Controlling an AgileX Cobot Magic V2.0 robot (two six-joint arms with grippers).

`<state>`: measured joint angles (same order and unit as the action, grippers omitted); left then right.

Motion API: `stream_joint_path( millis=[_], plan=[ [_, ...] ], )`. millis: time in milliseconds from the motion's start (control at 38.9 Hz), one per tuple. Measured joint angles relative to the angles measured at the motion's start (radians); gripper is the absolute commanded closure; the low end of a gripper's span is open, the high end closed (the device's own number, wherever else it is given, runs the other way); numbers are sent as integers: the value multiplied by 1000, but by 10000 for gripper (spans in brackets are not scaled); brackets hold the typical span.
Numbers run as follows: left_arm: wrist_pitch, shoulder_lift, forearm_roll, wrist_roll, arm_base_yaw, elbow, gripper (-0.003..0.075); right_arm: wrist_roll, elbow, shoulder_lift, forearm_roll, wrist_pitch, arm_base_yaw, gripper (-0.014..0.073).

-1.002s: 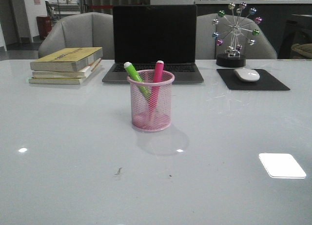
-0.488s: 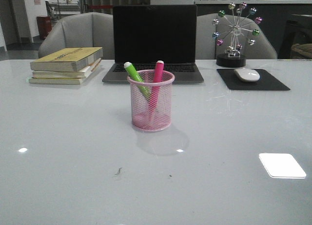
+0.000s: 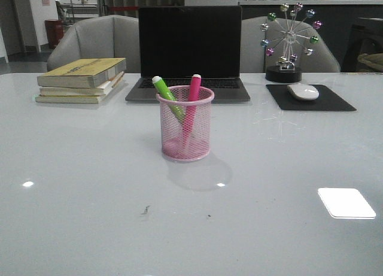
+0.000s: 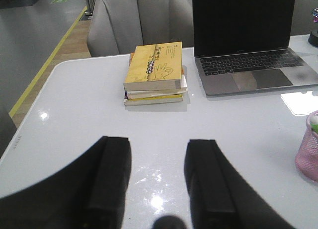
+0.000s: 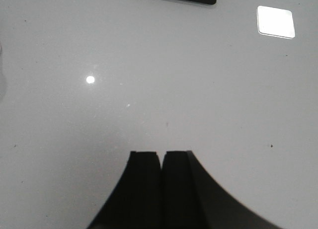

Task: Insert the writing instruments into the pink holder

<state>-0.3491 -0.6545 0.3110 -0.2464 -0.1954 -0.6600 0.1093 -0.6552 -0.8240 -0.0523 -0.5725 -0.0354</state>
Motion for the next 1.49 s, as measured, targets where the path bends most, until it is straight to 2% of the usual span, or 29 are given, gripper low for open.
stream_joint_path(
  millis=[360, 591, 925, 1208, 1490],
  plan=[
    [0, 0, 0, 0, 0, 0, 387, 0, 0, 19, 0, -4, 0, 572],
    [0, 0, 0, 0, 0, 0, 387, -24, 31, 151, 0, 33, 0, 572],
    [0, 0, 0, 0, 0, 0, 387, -166, 278, 437, 4, 299, 0, 572],
    [0, 0, 0, 0, 0, 0, 388, -196, 497, 672, 52, 316, 0, 572],
    [0, 0, 0, 0, 0, 0, 388, -196, 630, 830, 52, 320, 0, 572]
  ],
)
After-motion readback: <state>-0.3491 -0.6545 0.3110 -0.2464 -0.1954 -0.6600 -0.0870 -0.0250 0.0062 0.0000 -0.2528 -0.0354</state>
